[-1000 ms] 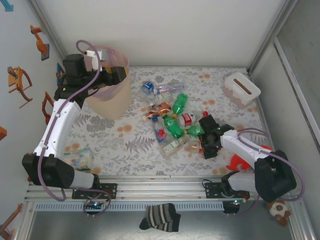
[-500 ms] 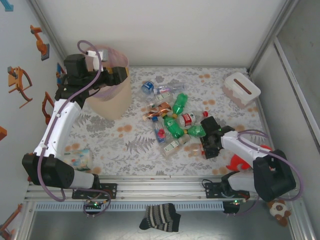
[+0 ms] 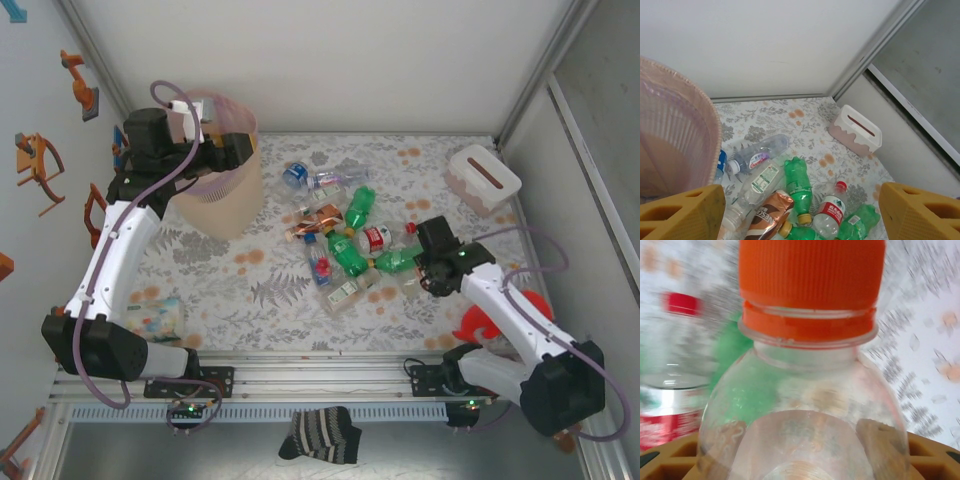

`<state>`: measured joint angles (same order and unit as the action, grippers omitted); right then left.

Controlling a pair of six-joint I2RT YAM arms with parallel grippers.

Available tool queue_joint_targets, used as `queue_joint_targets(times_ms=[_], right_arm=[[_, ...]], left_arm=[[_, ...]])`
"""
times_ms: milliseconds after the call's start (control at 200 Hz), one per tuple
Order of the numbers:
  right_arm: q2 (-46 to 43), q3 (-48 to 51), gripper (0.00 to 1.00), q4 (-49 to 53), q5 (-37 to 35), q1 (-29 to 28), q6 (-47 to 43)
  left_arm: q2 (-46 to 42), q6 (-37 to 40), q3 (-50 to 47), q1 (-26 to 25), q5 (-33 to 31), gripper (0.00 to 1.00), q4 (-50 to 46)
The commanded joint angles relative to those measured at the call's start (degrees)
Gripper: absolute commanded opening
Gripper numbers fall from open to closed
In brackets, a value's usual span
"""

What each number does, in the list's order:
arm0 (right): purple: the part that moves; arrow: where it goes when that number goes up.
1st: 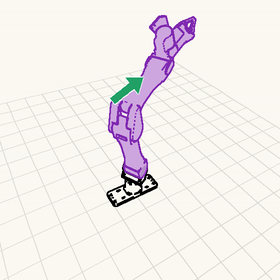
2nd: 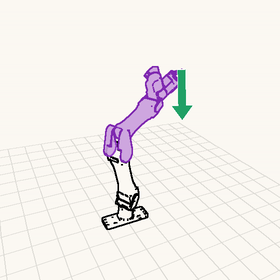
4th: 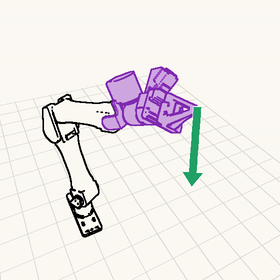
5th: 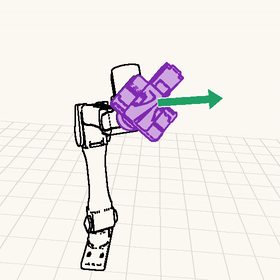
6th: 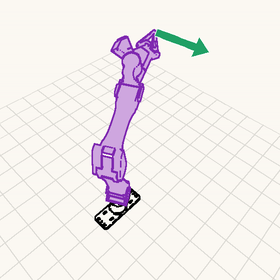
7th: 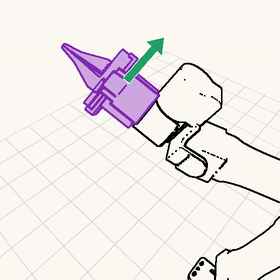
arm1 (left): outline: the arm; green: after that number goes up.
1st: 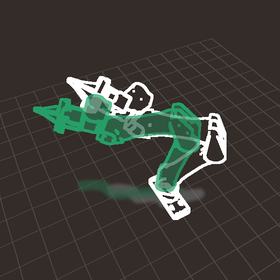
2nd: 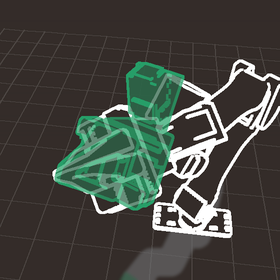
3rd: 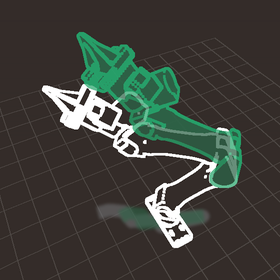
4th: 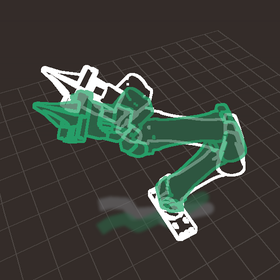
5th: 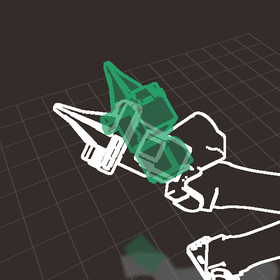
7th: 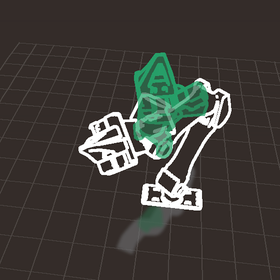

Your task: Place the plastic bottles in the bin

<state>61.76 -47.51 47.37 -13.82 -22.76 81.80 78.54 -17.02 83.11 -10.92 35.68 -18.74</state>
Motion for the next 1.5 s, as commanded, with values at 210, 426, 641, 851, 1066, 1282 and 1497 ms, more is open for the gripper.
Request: queue_joint_targets(times_ms=[210,426,641,851,1066,1282,1497], right_arm=[[-1.1,-14.07,0.27,-11.62,-2.84,0.26,-43.87],[1.1,-19.47,0.3,-23.63,17.78,0.26,-60.73],[2.14,-21.05,0.3,-37.27,37.25,0.2,-65.26],[2.08,-21.46,0.31,-47.87,47.06,0.09,-64.06],[2.58,-22.44,0.32,-55.12,55.11,-1.01,-62.69],[3.33,-23.05,0.32,-60.97,60.12,-2.98,-60.76],[4.55,-24.27,0.32,-64.24,63.63,-5.59,-59.07]], left_arm=[[-1.21,-2.94,-1.66,-1.75,3.95,0.8,7.18],[-0.52,-2.73,-2.13,-4.97,6.56,0.8,11.53],[0.27,-1.59,-4.94,-10.38,11.79,0.81,20.15],[2.25,0.55,-5.88,-16.44,19.62,0.81,26.12],[3.14,3.47,-6.11,-22.15,24.15,0.82,30.03],[4.45,7.1,-4.44,-26.4,24.7,0.86,28.84],[5.99,7.87,-2.22,-29.12,25.62,0.86,28.48]])
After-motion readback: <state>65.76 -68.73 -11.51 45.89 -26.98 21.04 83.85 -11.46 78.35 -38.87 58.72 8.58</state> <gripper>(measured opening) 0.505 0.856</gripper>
